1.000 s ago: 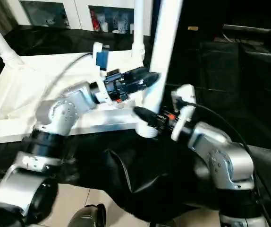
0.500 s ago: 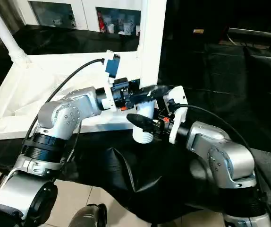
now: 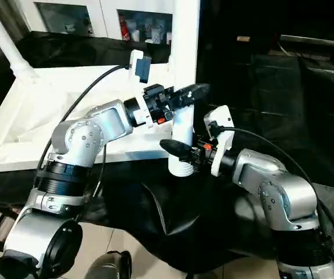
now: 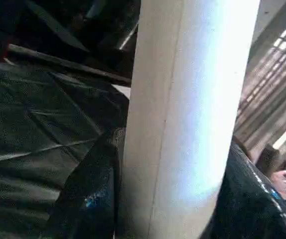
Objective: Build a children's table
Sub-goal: Insert table leg to table base
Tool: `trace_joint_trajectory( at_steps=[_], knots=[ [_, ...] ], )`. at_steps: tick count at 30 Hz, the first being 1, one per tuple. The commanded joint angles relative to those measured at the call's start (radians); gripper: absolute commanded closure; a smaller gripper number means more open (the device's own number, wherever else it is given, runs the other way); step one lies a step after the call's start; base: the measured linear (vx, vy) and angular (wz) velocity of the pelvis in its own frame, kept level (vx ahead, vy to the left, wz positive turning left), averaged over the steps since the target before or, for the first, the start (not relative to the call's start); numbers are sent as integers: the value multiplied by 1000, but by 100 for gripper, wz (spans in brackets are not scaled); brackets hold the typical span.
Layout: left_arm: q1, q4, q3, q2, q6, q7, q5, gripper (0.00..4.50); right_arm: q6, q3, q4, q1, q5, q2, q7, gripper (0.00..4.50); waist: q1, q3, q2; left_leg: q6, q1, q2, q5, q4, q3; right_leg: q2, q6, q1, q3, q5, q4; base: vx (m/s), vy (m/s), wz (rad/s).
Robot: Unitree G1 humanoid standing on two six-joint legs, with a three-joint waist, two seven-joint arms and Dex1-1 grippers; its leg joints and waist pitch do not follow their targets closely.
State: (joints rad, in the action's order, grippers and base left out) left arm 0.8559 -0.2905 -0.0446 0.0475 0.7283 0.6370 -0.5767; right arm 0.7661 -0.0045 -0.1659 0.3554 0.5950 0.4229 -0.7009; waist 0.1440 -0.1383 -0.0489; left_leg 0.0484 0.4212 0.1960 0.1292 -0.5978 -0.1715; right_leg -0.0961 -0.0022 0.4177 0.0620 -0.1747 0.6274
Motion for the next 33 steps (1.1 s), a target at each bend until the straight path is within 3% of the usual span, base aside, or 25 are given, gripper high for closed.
trace_joint_trajectory(
  at_steps=[1, 6, 12, 14, 20, 24, 27, 33],
  knots=[
    [14, -21, -20, -5, 1, -53, 32, 247, 1, -2, -37, 30, 17, 0, -14, 259, 1, 116, 26, -54, -22, 14, 157, 52, 3, -41, -204, -62, -32, -173, -76, 0, 0, 0],
    [30, -44, -41, 0, -20, -161, 62, 260, 11, -6, -46, 35, 19, -9, 10, 259, 1, 120, 29, -54, -22, 14, 148, 51, 2, -42, -205, -62, -31, -170, -75, 0, 0, 0],
    [43, -62, -60, 4, -19, -189, 53, 262, 12, -13, -47, 46, 13, -20, 38, 259, 3, 121, 26, -55, -22, 13, 140, 49, 3, -42, -207, -61, -31, -158, -73, 0, 0, 0],
    [45, -64, -65, 7, -18, -204, 55, 262, 31, -40, -30, 58, 32, -44, 70, 203, 1, 120, 26, -56, -21, 12, 143, 50, 3, -42, -208, -61, -31, -162, -74, 0, 0, 0],
    [61, -90, -69, 1, -23, -226, 67, 264, 65, -49, -11, 76, 13, -28, 118, 147, 1, 121, 26, -42, -23, 11, 141, 50, 3, -38, -186, -61, -31, -164, -76, 0, 0, 0],
    [72, -97, -69, -10, -25, -223, 65, 264, 117, -49, -8, 95, 12, -3, 131, 138, 2, 125, 26, -40, -23, 11, 131, 49, 3, -38, -191, -62, -32, -146, -72, 0, 0, 0],
    [76, -95, -63, -17, -30, -202, 61, 264, 190, -62, -7, 116, 49, 9, 139, 138, 3, 126, 30, -47, -22, 11, 122, 48, 3, -40, -206, -64, -31, -126, -68, 0, 0, 0],
    [80, -70, -37, -29, -16, -117, 42, 264, 253, -50, 14, 135, 87, 54, 89, 138, 4, 123, 31, -44, -23, 12, 128, 49, 1, -41, -198, -63, -32, -153, -72, 0, 0, 0]
  ],
)
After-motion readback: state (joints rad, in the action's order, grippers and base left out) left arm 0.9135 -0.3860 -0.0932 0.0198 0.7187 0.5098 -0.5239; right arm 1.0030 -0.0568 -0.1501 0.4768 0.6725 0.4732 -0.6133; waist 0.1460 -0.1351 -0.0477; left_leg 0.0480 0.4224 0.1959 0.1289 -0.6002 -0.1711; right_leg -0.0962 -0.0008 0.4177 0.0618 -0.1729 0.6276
